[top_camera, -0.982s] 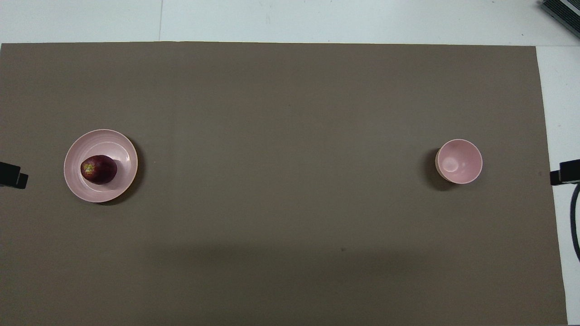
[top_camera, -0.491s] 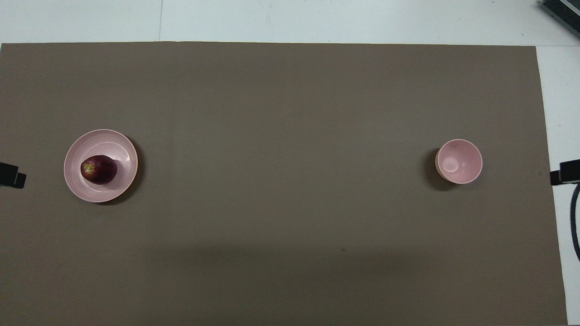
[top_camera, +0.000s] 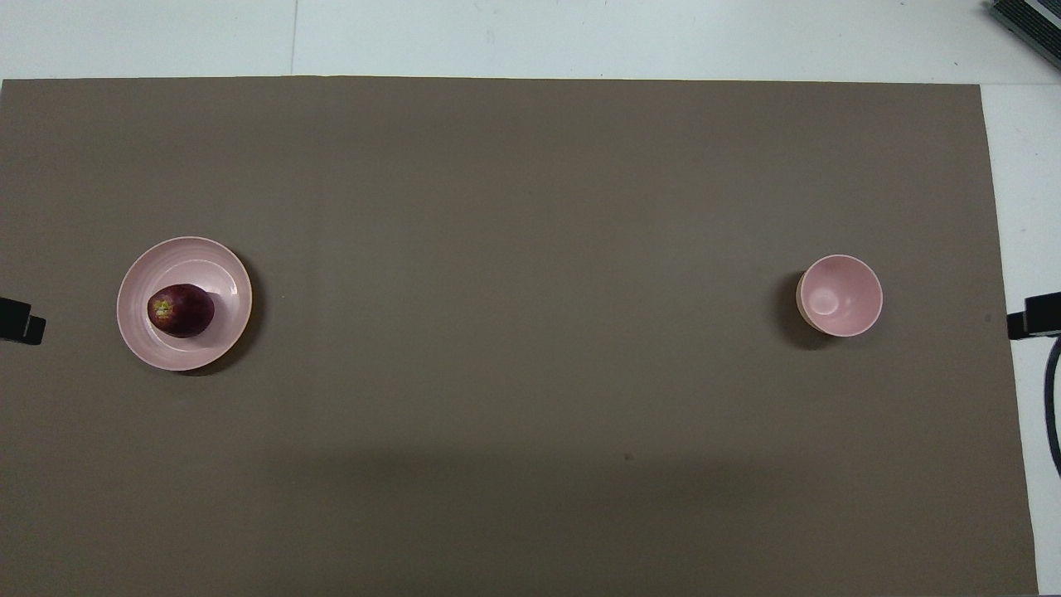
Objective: Move apple from plate to bowl
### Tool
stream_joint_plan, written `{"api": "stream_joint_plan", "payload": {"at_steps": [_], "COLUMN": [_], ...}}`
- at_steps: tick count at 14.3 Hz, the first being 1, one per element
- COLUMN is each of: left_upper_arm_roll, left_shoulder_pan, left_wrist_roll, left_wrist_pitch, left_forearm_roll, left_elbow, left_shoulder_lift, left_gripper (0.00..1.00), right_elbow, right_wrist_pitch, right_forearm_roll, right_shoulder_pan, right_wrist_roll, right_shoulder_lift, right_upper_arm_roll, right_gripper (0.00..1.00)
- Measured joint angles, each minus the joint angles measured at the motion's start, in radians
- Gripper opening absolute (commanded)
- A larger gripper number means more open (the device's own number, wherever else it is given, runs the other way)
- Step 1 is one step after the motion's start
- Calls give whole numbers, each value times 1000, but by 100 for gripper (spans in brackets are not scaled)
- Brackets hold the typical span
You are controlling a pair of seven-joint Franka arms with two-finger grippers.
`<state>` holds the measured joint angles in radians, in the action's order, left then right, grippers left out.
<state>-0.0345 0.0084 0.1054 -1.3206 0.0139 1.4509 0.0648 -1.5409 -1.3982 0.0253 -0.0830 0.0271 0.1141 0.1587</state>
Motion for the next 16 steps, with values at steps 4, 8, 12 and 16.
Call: {"api": "stream_joint_plan", "payload": {"at_steps": [4,8,12,16], "left_upper_arm_roll": [0,0,-1,-1], "left_shoulder_pan": [0,0,0,0], "left_wrist_roll": [0,0,0,0], "left_wrist_pitch": [0,0,-2,-54], "left_forearm_roll": [0,0,-2,-25], "left_elbow": [0,1,4,33], "left_shoulder_lift": [0,2,3,5], "left_gripper": [100,100,100,100], "right_elbow": [0,0,-1,-1], "right_wrist_pitch": [0,0,0,0], "right_forearm_roll": [0,0,0,0], "right_shoulder_pan": [0,0,0,0], "right_wrist_roll": [0,0,0,0], "right_shoulder_lift": [0,0,0,0], "right_upper_arm_roll": [0,1,1,1], "right_gripper": [100,100,100,100]}}
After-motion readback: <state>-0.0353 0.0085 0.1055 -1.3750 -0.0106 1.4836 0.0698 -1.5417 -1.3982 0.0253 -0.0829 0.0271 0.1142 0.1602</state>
